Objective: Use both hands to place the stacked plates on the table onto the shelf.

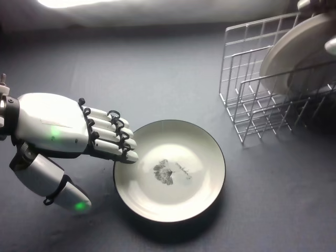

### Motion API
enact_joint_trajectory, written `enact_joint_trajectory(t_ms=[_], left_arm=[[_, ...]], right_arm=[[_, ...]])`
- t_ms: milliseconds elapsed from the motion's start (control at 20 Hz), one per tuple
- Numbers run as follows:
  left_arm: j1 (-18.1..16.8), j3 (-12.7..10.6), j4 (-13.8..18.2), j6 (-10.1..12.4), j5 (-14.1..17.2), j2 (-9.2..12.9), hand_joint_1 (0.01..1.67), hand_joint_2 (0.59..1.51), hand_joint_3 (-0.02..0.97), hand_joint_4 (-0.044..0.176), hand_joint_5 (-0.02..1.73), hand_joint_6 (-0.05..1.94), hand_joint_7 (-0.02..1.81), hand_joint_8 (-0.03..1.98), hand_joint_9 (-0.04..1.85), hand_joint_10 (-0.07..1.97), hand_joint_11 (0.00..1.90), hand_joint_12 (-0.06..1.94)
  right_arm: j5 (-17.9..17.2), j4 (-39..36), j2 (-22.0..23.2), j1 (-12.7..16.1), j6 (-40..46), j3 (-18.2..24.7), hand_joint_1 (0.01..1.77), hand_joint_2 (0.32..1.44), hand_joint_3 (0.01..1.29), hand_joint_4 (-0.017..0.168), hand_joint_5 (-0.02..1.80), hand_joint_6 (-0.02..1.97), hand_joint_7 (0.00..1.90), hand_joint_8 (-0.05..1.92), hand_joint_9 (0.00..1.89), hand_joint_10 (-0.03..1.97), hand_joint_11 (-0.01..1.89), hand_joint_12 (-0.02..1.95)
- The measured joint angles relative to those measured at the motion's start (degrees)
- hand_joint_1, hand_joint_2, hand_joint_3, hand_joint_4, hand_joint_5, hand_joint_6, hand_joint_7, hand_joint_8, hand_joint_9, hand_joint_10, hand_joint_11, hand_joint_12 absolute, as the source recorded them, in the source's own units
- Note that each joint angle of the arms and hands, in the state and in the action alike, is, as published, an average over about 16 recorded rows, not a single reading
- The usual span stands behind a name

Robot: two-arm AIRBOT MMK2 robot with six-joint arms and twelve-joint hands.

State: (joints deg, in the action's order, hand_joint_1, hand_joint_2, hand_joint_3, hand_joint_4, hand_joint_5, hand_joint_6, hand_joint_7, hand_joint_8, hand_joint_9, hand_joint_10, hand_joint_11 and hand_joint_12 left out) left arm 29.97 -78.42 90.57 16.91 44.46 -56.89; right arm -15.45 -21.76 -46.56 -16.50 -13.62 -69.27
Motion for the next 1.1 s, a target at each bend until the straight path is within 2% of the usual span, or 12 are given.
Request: enact_joint_trajectory(t_ms=[200, 350, 800, 1100], left_arm=[[1.0, -0.1, -0.4, 0.0, 0.0, 0.1, 0.01, 1.181, 0.003, -0.003, 0.13, 0.01, 0.09, 0.02, 0.03, -0.01, 0.03, 0.03], [1.9, -0.3, -0.7, 0.0, -0.1, -0.1, 0.01, 1.181, 0.003, -0.003, 0.14, 0.0, 0.09, 0.01, 0.02, -0.02, 0.03, 0.03], [5.4, -1.2, -2.0, -0.2, -0.4, -0.9, 0.01, 1.183, 0.004, -0.003, 0.13, -0.01, 0.08, 0.01, 0.01, -0.03, 0.03, 0.03], [7.0, -1.4, -2.6, -0.2, -0.5, -1.1, 0.02, 1.182, 0.003, -0.001, 0.12, -0.02, 0.07, 0.0, 0.0, -0.04, 0.03, 0.03]], right_arm=[[-0.3, -2.3, -0.4, 2.3, -0.1, 0.1, 0.96, 1.1, 0.01, -0.002, 0.46, 0.02, 0.47, 0.0, 0.51, 0.05, 0.07, 1.1], [-2.3, -6.4, -0.7, 3.7, -0.1, 0.2, 0.92, 1.08, 0.01, -0.002, 0.4, 0.02, 0.41, 0.0, 0.4, 0.02, 0.04, 1.05], [-13.3, -25.7, -1.5, 5.6, -0.1, 3.1, 0.83, 1.02, 0.01, 0.002, 0.19, 0.02, 0.2, 0.0, 0.18, 0.01, 0.01, 0.63], [-19.4, -35.8, -1.9, 4.3, 0.0, 8.0, 0.85, 0.97, 0.01, 0.004, 0.07, 0.02, 0.07, 0.0, 0.06, 0.01, 0.02, 0.28]])
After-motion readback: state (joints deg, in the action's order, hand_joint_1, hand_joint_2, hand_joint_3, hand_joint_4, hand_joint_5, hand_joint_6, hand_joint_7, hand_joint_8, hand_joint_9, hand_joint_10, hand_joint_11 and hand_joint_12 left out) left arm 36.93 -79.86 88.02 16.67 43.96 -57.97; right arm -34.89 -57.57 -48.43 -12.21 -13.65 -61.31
